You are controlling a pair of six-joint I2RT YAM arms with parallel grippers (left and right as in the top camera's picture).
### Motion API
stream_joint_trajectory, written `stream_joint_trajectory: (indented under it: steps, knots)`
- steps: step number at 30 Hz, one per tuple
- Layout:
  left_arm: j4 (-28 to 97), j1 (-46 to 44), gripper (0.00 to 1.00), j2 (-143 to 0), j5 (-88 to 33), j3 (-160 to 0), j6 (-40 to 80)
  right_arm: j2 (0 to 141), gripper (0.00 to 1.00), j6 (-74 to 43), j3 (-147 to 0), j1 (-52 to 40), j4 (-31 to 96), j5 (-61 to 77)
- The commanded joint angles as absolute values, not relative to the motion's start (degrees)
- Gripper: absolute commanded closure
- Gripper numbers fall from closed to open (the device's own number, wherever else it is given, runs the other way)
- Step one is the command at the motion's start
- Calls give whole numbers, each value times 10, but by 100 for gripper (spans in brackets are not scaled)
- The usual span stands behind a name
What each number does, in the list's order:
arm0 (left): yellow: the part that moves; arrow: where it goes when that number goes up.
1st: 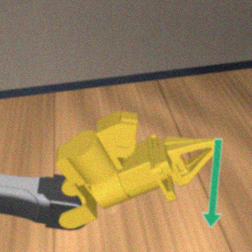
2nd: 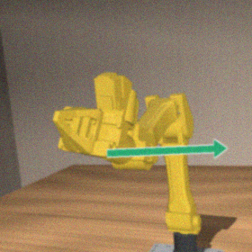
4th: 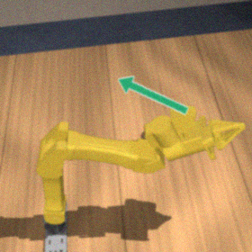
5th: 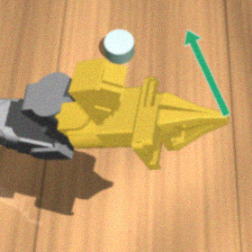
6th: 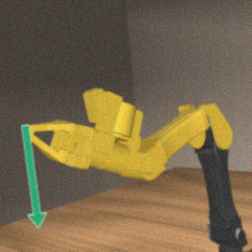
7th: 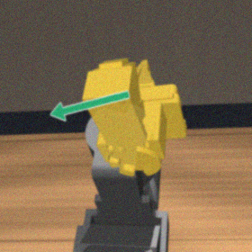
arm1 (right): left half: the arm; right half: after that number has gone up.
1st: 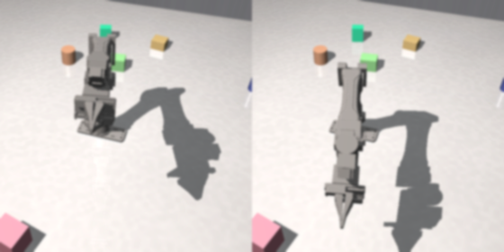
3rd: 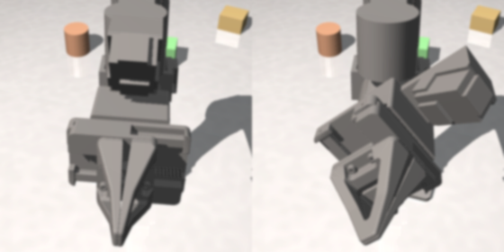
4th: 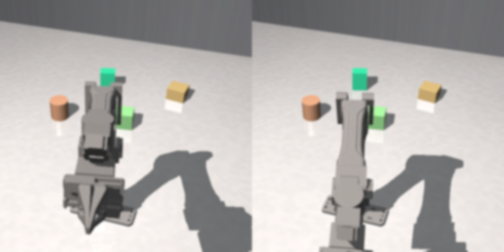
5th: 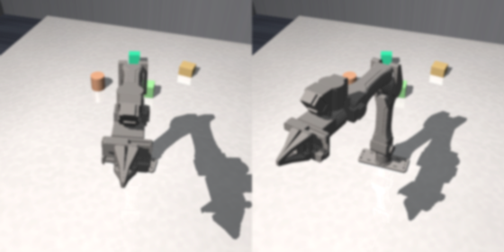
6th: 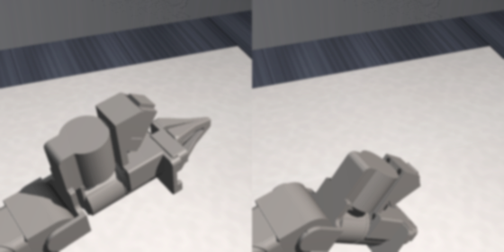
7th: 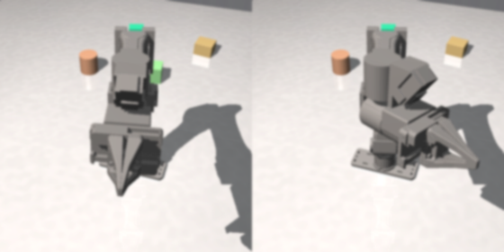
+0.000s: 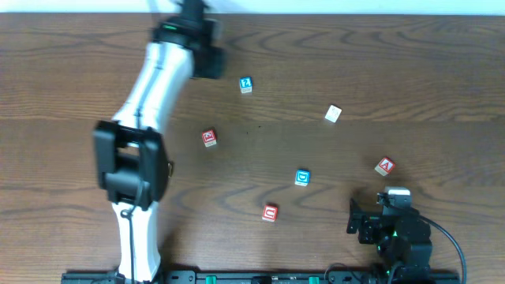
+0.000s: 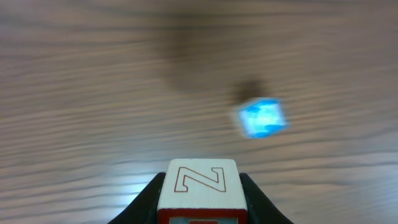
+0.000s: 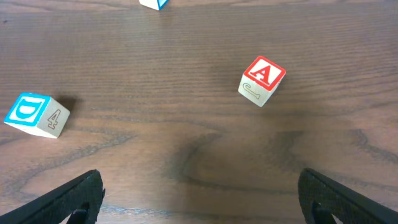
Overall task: Spell out Ai2
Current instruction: 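Carry the red I block right and set it down mid-table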
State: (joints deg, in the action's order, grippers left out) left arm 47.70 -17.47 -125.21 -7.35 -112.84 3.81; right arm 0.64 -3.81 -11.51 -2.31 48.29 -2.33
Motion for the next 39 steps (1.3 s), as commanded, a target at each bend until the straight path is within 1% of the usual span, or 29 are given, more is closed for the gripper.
stream_joint_trajectory:
  steps: [1,3,5,12,16,20,25,35,39]
  knots:
    - [465,-242,94,-1261,-13,-1123,104,3,1,-31,-109,-19,486,-21]
    - [454,-285,94,-1269,-10,-1122,128,3,1,-31,-109,-19,486,-21]
    - [454,-308,94,-1277,-5,-1122,147,3,1,-31,-109,-19,486,-21]
    - [476,-357,94,-1311,45,-1116,220,3,1,-31,-109,-19,486,-21]
    - [464,-360,94,-1312,47,-1081,243,3,1,-31,-109,-19,486,-21]
    - [428,-353,94,-1312,43,-1042,239,3,1,-31,-109,-19,486,-21]
    - [404,-344,94,-1312,28,-1033,221,3,1,-31,-109,-19,486,-21]
    - [468,-342,94,-1312,29,-1032,245,3,1,-31,-109,-19,486,-21]
    - [480,-342,94,-1312,4,-1032,244,3,1,-31,-109,-19,486,-21]
